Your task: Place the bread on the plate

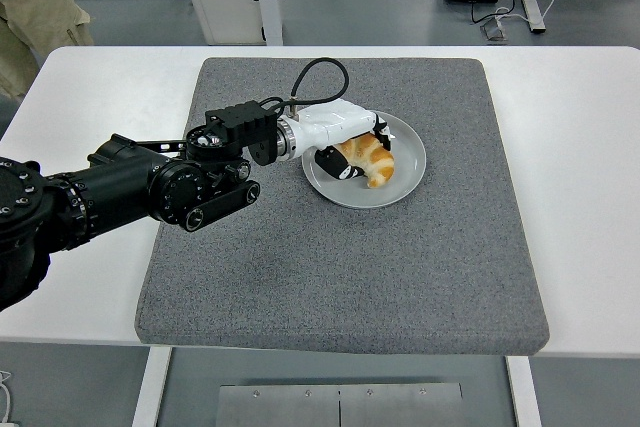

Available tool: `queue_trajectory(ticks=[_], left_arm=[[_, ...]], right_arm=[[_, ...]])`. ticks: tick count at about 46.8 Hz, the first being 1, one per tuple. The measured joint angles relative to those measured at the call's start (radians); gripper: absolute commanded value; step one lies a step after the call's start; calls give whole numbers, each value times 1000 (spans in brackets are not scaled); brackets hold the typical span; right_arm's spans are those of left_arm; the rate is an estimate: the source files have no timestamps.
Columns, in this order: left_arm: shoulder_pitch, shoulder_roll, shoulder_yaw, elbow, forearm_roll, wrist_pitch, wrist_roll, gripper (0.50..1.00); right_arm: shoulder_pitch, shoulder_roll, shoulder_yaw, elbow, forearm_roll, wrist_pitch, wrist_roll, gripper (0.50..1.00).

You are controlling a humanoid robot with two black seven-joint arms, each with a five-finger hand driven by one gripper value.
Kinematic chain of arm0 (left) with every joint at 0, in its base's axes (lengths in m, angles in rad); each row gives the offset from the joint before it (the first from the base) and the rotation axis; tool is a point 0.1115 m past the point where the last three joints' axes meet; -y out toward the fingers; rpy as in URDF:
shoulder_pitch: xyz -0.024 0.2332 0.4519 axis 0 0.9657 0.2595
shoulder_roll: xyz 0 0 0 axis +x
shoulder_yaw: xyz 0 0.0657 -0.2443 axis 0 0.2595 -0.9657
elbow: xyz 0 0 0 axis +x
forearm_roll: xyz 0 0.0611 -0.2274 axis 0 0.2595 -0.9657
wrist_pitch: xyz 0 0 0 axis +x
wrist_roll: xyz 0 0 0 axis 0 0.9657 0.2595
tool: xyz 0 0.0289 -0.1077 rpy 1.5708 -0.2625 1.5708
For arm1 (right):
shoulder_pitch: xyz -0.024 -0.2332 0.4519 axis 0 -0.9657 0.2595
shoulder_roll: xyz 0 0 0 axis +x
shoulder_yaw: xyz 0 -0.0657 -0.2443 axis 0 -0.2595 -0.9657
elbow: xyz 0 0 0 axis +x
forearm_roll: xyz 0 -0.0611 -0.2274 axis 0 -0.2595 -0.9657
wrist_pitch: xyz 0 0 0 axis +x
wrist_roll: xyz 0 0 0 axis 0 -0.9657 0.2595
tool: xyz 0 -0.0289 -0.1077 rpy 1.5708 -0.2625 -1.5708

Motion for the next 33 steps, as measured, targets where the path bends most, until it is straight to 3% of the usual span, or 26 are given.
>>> queue_trajectory(ticks=[3, 5, 9, 12, 22, 33], left_arm=[[0, 0, -3, 0, -4, 1, 0, 500], [1, 0, -6, 0, -7, 2, 0, 692], [1, 0, -9, -1, -8, 2, 0, 793], [-1, 0, -10, -3, -22, 2, -3, 985], [-18, 5, -8, -38, -49, -7, -6, 984], [-85, 74, -4, -125, -52, -23, -5, 984]], right_arm=[[0, 0, 0, 0, 0, 0, 0, 1000], [0, 0, 0, 0, 0, 0, 0, 1000], [0, 0, 0, 0, 0, 0, 0, 1000], [0, 0, 0, 0, 0, 0, 0, 1000], [0, 0, 0, 0, 0, 0, 0, 1000], [0, 0, 0, 0, 0, 0, 0, 1000]])
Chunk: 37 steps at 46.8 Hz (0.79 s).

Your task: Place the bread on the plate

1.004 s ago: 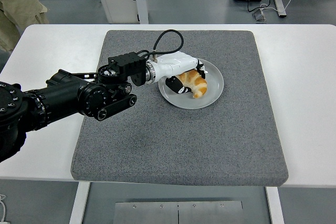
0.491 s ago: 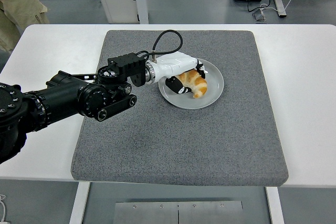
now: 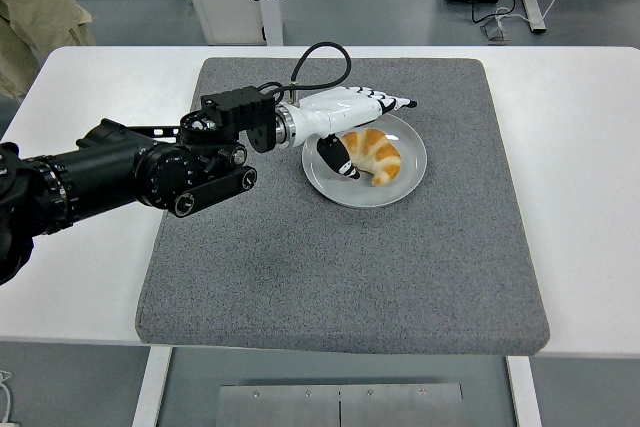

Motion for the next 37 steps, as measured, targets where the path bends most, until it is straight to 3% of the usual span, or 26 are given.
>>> queue_trajectory(ticks=[14, 24, 37], left_arm=[[-133, 123, -9, -94, -88, -41, -2, 986], [-142, 164, -102, -96, -172, -41, -82, 986], [-157, 229, -120, -96, -312, -55, -88, 984]], right_arm=[[0, 0, 0, 0, 0, 0, 0, 1000], [0, 0, 0, 0, 0, 0, 0, 1000], [0, 0, 0, 0, 0, 0, 0, 1000]])
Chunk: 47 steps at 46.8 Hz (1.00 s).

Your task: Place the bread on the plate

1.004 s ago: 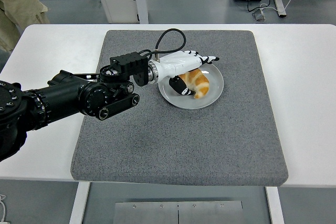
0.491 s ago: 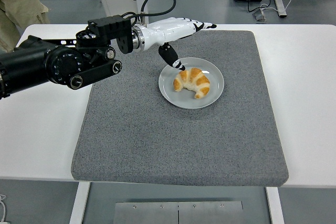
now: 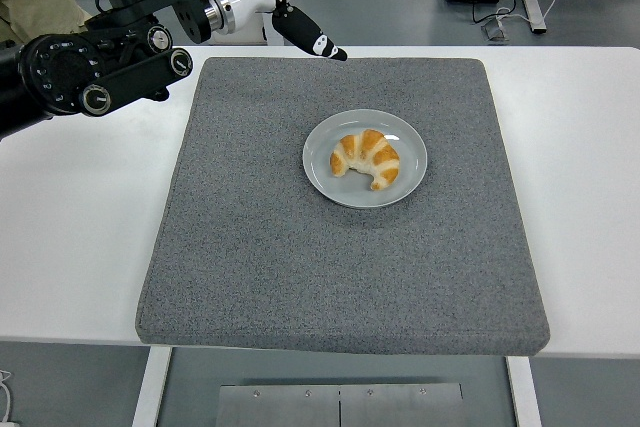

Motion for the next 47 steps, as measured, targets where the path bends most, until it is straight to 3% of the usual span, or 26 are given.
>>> queue_trajectory(ticks=[18, 30, 37, 41, 47], left_arm=[[49, 17, -7, 20, -359, 49, 1, 983], [136, -29, -78, 120, -463, 73, -2, 981], [218, -66, -186, 211, -479, 43, -1, 981], [274, -88, -262, 270, -480, -15, -7, 980], [333, -152, -382, 403, -480, -103, -57, 980]], right_arm=[[0, 0, 0, 0, 0, 0, 0, 1000], [0, 0, 0, 0, 0, 0, 0, 1000], [0, 0, 0, 0, 0, 0, 0, 1000], [0, 0, 0, 0, 0, 0, 0, 1000], [0, 0, 0, 0, 0, 0, 1, 1000]])
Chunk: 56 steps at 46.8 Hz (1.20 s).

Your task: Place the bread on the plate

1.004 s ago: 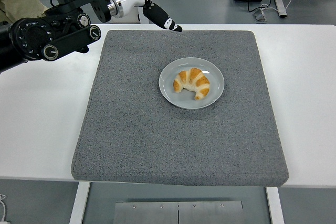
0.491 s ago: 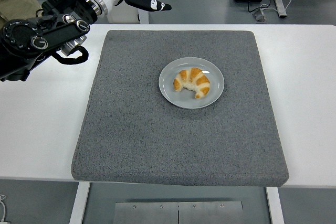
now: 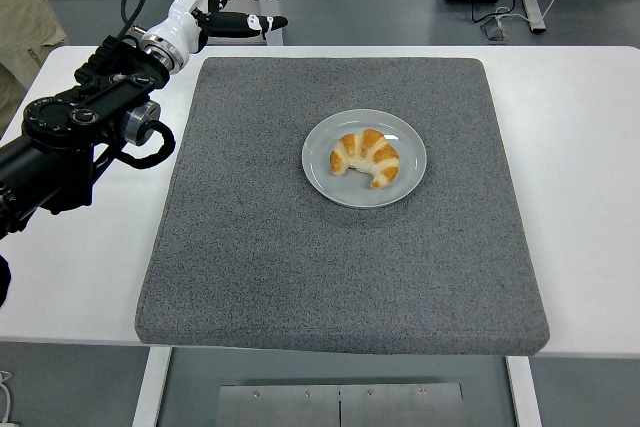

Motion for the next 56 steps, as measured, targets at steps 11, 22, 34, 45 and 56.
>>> queue_trajectory(ticks=[11, 22, 34, 45, 56], left_arm=[[49, -84, -97, 160, -82, -114, 2, 981], [81, -105, -106, 162, -180, -123, 19, 981], [105, -128, -109, 163, -316, -127, 20, 981], [118, -151, -167, 163, -331, -124, 42, 983], [120, -152, -183, 162, -330, -118, 47, 983]], right_arm=[[0, 0, 0, 0, 0, 0, 0, 1000], [0, 0, 0, 0, 0, 0, -1, 1000], [0, 0, 1, 8, 0, 6, -1, 1000], [3, 0, 2, 9, 0, 7, -1, 1000], [-1, 0, 7, 6, 0, 0, 0, 1000]])
